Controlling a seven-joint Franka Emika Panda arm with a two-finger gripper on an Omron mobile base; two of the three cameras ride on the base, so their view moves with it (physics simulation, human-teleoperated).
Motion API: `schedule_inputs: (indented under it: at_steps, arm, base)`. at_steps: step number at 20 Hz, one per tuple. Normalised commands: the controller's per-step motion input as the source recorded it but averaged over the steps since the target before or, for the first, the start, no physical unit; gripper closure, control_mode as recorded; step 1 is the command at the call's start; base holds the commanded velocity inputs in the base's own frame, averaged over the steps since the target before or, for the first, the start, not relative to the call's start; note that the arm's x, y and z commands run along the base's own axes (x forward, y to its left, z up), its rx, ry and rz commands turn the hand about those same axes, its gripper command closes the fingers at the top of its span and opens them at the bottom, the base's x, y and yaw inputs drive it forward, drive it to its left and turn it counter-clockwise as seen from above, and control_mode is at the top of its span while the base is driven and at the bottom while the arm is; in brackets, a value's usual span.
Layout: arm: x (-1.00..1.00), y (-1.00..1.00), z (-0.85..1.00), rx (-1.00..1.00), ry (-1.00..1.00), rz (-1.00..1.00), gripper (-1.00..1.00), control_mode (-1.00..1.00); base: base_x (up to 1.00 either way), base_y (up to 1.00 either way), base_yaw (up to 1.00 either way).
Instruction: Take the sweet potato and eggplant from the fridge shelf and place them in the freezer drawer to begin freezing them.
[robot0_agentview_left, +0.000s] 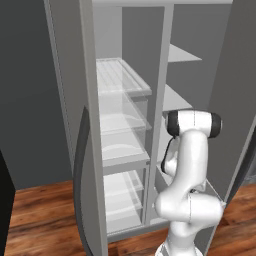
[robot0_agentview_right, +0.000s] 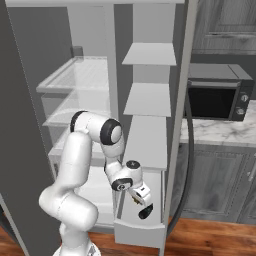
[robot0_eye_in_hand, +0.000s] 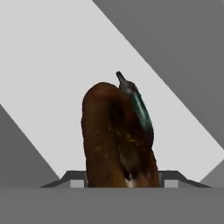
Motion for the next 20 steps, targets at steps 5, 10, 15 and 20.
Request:
schedule_inputs:
  at_steps: [5,10,15,20]
  arm:
    - [0.5,-0.01,-0.44,0.0,0.0,0.0,1.0,-1.0]
    - [0.41,-0.09,-0.3,0.0,0.0,0.0,-1.0,-1.0]
    - [0.0,0.0,0.18,0.0,0.0,-0.02,-1.0,-1.0]
    - [0.0,0.01,0.91,0.0,0.0,-0.03,-1.0,-1.0]
  base:
    - [0.0,0.0,0.0]
    - [0.0,0.0,0.0]
    - [0.0,0.0,0.0]
    - [0.0,0.0,0.0]
